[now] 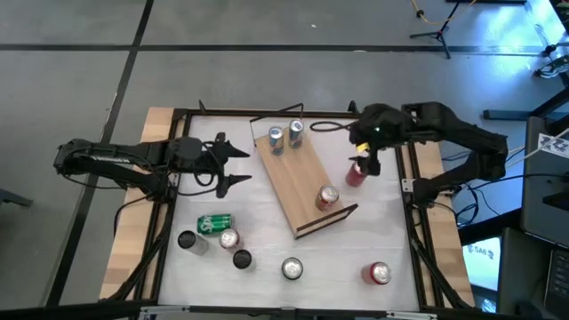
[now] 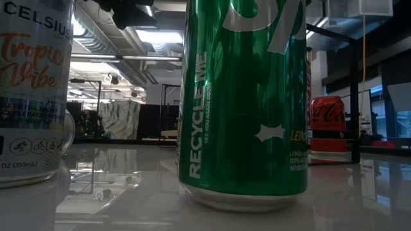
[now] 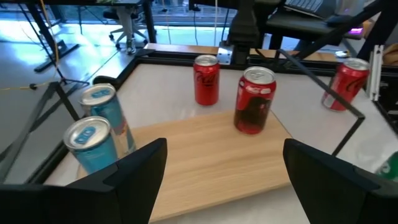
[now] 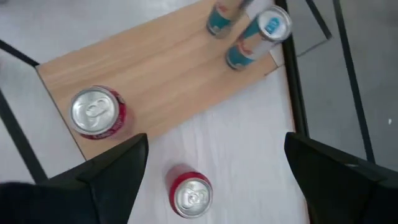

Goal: Place canned beverage on shelf
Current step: Put the top red-black soda can on the shelf

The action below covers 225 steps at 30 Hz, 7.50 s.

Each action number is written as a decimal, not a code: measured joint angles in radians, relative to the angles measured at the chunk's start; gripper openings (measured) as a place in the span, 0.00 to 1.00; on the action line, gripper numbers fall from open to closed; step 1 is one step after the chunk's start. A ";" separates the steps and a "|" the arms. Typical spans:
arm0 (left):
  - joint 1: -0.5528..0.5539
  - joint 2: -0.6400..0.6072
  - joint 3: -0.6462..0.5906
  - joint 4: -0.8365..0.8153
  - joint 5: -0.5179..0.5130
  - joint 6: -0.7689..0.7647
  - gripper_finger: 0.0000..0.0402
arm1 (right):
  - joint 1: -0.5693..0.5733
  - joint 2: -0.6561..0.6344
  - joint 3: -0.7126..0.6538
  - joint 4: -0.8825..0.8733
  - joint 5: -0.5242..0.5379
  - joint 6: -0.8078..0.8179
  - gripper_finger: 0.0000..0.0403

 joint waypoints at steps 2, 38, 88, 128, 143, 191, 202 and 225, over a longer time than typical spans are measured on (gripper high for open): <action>-0.013 0.000 0.000 0.000 -0.001 -0.010 0.78 | -0.020 -0.005 0.000 -0.020 -0.009 -0.010 0.92; -0.239 0.284 0.000 0.315 -0.111 -0.028 0.78 | -0.210 -0.202 -0.720 0.246 -0.191 -0.052 0.92; -0.238 0.330 0.000 0.333 -0.141 -0.028 0.78 | -0.210 -0.201 -0.909 0.471 -0.163 0.405 0.92; -0.238 0.330 0.000 0.333 -0.142 -0.028 0.78 | -0.210 -0.200 -0.908 0.468 -0.282 0.085 0.76; -0.238 0.330 0.000 0.333 -0.165 -0.028 0.78 | -0.210 -0.200 -0.909 0.468 -0.297 -0.232 0.78; -0.238 0.329 0.000 0.333 -0.166 -0.028 0.78 | -0.210 -0.200 -0.909 0.471 -0.243 -0.182 0.79; -0.238 0.330 0.000 0.333 -0.167 -0.028 0.78 | -0.210 -0.200 -0.909 0.504 -0.233 -0.145 0.79; -0.238 0.329 0.000 0.333 -0.168 -0.028 0.78 | -0.210 -0.199 -0.909 0.506 -0.235 -0.121 0.86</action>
